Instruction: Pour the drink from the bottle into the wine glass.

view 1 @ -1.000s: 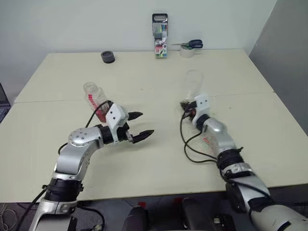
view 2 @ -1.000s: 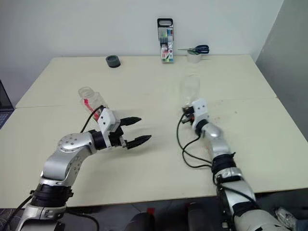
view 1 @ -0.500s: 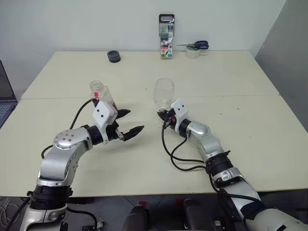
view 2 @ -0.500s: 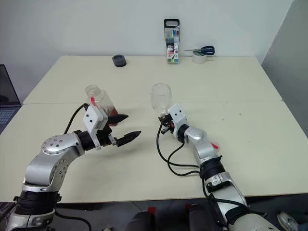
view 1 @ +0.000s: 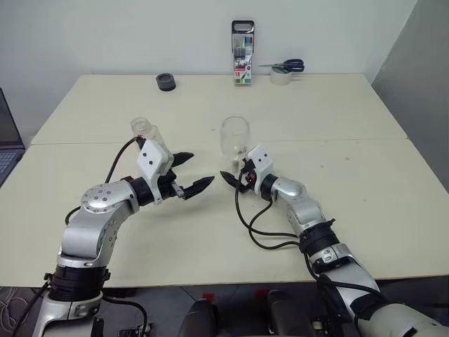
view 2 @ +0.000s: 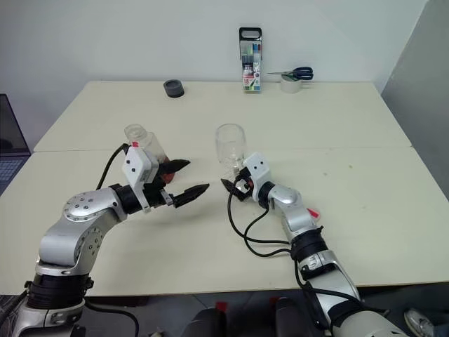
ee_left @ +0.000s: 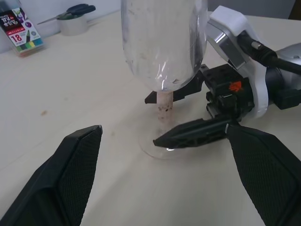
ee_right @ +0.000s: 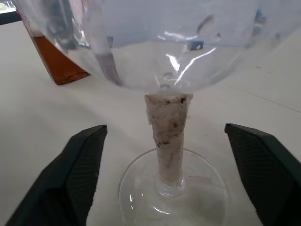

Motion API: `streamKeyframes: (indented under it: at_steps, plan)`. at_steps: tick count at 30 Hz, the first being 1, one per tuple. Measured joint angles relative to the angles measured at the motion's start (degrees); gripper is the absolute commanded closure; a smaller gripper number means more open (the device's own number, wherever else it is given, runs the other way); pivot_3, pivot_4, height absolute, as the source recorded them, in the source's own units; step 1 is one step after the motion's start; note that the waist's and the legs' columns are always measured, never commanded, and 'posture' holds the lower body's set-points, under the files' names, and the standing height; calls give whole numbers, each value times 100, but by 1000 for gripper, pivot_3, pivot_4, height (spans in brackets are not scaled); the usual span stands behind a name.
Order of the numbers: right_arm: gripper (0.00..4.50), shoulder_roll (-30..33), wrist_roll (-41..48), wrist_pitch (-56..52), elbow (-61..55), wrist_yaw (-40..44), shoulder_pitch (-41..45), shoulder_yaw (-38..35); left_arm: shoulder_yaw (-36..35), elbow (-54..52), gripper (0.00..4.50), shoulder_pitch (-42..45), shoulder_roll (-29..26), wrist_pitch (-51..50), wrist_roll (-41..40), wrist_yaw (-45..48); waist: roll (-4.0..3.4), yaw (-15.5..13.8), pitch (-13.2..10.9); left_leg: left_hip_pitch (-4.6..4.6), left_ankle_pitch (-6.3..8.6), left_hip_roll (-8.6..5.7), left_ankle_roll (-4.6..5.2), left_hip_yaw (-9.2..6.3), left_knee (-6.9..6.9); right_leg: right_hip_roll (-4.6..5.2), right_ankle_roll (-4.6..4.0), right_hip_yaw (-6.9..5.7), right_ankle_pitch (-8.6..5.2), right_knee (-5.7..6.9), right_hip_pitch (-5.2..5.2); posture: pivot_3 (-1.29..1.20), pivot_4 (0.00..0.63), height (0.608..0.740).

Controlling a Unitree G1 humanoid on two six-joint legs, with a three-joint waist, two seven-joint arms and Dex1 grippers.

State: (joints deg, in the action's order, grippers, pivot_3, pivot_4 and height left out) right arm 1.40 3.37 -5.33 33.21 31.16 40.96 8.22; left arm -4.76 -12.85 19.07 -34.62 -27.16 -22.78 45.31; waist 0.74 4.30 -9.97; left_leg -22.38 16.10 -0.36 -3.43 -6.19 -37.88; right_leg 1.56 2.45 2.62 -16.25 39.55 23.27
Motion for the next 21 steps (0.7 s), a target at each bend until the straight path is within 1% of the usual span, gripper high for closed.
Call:
streamKeyframes:
  at_steps: [7,10,14,17,21]
  plan:
    - [25,246,-3,-159,-529,121,-250,81,-2,-6,0,113,106,0,-90,-99,0,0,0,0,0,0,0,1,0,0,0,1,0,-1,0,0,150,740]
    - [25,472,6,-394,-1115,235,-554,111,-15,-21,0,109,111,-1,-112,-176,0,-6,0,-2,0,0,0,-1,0,1,0,0,0,-2,0,0,150,740]
    - [25,894,20,-836,-1982,379,-1034,108,-132,-112,0,-15,128,12,-103,-412,0,-22,0,-3,1,-1,1,-1,0,3,0,-1,0,-5,0,0,150,740]
    - [25,1323,84,-1145,-2847,657,-1463,185,-186,-127,0,-190,218,141,28,-689,0,-54,0,-5,1,0,2,0,0,3,1,-1,0,-10,0,0,150,740]
    - [25,2042,287,-1573,-4046,1102,-2084,217,-252,-93,0,-715,355,507,333,-1050,-1,-83,0,-5,1,-1,2,0,1,6,1,0,0,-15,-2,0,150,740]
